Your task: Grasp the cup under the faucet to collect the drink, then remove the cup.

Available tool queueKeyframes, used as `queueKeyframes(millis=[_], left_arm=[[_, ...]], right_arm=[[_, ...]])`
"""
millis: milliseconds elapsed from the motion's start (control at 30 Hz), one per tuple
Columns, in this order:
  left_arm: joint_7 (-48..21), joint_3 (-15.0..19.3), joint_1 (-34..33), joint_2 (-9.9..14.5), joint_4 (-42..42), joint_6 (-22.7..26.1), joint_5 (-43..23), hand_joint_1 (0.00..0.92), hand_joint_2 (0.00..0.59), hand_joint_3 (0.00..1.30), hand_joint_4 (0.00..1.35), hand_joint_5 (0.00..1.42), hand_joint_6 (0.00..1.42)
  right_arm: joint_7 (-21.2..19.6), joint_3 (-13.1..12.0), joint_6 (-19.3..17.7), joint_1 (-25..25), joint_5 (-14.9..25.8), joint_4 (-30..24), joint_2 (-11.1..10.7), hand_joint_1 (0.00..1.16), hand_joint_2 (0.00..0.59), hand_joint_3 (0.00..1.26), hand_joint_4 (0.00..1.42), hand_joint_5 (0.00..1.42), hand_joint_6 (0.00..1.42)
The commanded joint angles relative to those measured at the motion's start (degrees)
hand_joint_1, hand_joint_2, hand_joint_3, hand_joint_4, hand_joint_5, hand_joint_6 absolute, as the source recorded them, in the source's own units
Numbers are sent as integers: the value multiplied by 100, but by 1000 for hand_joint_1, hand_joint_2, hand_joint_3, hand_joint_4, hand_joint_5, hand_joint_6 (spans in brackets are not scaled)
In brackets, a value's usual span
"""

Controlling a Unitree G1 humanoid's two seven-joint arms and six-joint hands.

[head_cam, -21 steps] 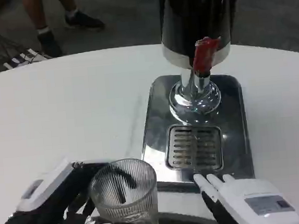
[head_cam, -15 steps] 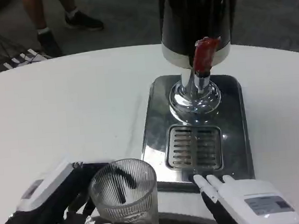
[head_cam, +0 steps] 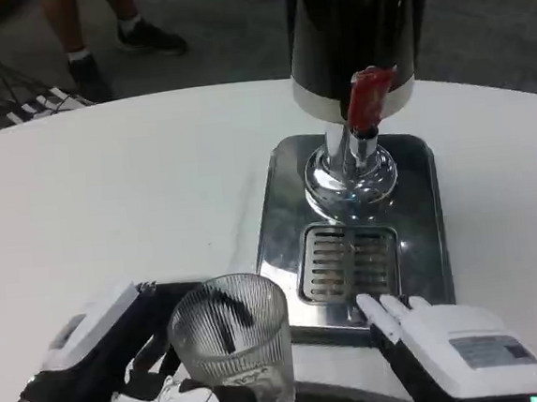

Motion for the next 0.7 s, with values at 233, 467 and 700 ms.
queueKeyframes(millis=[233, 467, 700], left_arm=[[518, -10, -667, -247, 563, 166, 352, 537, 0, 1057, 1176, 1236, 1424], [1089, -157, -1445, -232, 1511, 213, 858, 537, 0, 1057, 1176, 1236, 1424], [1746, -488, -2302, -220, 2482, 304, 1432, 537, 0, 1057, 1176, 1236, 1424]], right_arm=[[-363, -210, 98, 17, 31, -114, 170, 299, 405, 15, 0, 0, 72], [-426, -205, 72, 418, 24, -413, 244, 296, 405, 19, 0, 0, 77], [-499, -303, 57, 572, 144, -545, 232, 288, 397, 24, 0, 0, 91]])
